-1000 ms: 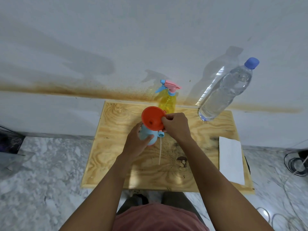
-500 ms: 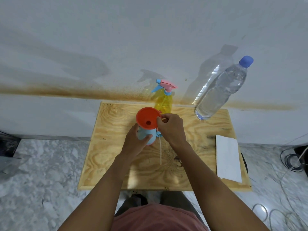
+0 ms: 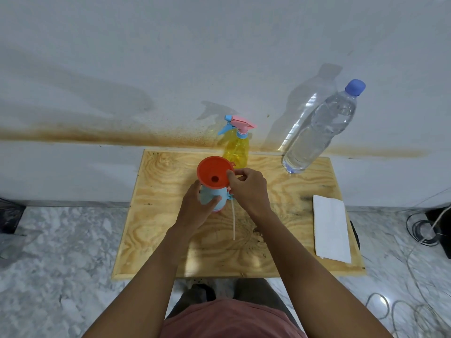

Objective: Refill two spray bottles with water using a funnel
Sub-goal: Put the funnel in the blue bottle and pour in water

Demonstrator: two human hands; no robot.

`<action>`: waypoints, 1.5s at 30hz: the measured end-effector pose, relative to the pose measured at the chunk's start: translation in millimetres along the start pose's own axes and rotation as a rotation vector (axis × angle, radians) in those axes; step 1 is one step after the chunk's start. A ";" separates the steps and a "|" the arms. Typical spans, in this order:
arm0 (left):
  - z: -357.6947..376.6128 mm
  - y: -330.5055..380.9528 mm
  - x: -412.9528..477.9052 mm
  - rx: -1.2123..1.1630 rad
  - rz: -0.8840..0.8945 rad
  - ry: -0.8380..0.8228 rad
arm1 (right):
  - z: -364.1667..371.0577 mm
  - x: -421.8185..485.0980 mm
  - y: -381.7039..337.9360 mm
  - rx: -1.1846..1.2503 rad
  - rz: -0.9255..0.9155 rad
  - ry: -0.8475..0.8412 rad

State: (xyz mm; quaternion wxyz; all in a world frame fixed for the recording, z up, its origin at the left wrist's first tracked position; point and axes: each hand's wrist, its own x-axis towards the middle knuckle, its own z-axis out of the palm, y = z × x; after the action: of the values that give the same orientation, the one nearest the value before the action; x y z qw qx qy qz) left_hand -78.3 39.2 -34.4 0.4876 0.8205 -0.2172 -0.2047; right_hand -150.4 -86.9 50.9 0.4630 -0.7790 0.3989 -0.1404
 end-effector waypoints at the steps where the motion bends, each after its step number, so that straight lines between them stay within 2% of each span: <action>1: -0.7 1.0 -0.4 0.002 -0.002 -0.004 | -2.0 -0.5 -0.5 -0.003 -0.005 0.010; 8: -44.9 12.0 3.9 0.090 0.035 -0.116 | -43.4 4.1 -2.7 -0.079 -0.093 0.099; 13: -95.9 74.8 19.0 0.204 0.097 -0.071 | -90.2 17.5 -11.3 -0.082 -0.192 0.180; 17: -94.7 146.0 33.9 0.367 0.172 -0.061 | -130.8 28.7 -23.2 -0.040 -0.197 0.199; 20: -71.0 187.4 38.1 0.447 0.183 -0.026 | -161.4 35.4 -25.3 -0.055 -0.230 0.221; 24: -9.3 224.0 52.7 0.246 0.220 0.007 | -200.9 53.4 -22.8 -0.093 -0.249 0.297; 29: 90.6 266.5 76.2 0.060 0.240 -0.091 | -242.1 87.0 -12.0 -0.132 -0.305 0.370; 33: 147.8 274.0 86.9 0.015 0.209 -0.121 | -261.8 112.5 -3.5 -0.155 -0.306 0.291; 41: 194.4 284.3 90.7 -0.197 0.155 0.161 | -272.4 146.0 -5.7 -0.104 -0.375 0.154; 45: 197.6 283.7 96.9 -0.211 0.114 0.189 | -273.0 156.4 -6.7 -0.029 -0.355 0.131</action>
State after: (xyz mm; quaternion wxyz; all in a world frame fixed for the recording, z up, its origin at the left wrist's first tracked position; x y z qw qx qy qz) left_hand -151.4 -277.2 118.7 0.6004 0.7664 -0.1940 -0.1202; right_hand -207.2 -369.1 178.2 0.3926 -0.8330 0.2864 -0.2646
